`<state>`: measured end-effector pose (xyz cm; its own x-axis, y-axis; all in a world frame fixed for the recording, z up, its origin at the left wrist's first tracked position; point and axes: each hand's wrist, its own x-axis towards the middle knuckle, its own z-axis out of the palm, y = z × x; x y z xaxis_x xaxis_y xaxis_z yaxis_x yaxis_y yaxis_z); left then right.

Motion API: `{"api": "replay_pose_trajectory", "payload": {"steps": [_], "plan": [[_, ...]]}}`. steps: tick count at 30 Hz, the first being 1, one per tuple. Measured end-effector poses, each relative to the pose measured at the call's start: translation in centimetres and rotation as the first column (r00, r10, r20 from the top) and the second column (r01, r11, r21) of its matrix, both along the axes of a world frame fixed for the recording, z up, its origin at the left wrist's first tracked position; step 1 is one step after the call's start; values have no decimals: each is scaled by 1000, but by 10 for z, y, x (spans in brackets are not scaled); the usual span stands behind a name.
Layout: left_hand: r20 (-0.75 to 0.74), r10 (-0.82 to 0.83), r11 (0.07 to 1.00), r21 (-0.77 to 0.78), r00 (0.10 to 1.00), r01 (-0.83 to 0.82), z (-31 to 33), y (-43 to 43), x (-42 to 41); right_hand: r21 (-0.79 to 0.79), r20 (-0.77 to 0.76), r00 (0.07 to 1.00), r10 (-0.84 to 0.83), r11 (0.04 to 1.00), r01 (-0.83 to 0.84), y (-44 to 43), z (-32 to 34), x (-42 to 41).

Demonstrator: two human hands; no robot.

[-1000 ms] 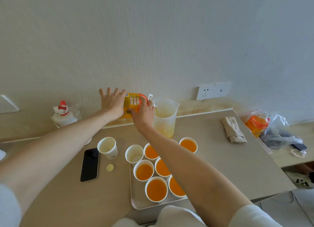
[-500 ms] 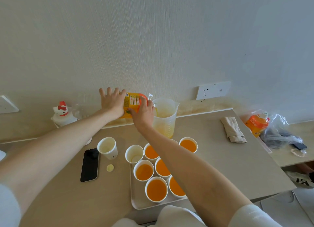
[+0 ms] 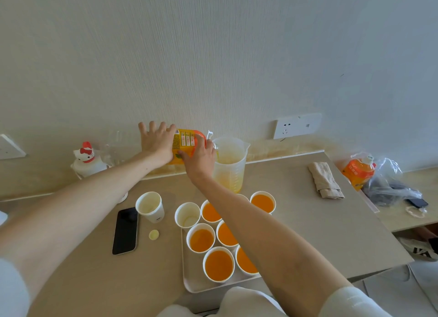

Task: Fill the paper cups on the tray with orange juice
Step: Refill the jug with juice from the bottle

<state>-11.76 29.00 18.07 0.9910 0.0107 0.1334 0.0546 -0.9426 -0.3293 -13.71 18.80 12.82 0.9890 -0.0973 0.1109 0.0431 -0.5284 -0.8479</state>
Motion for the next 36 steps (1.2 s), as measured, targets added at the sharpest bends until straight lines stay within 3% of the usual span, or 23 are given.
{"api": "replay_pose_trajectory", "payload": {"steps": [36], "plan": [[15,-10,999,48,1000,10,-1,-1,3,2,5,1000,-18,1000,18,2,-3,1]]}}
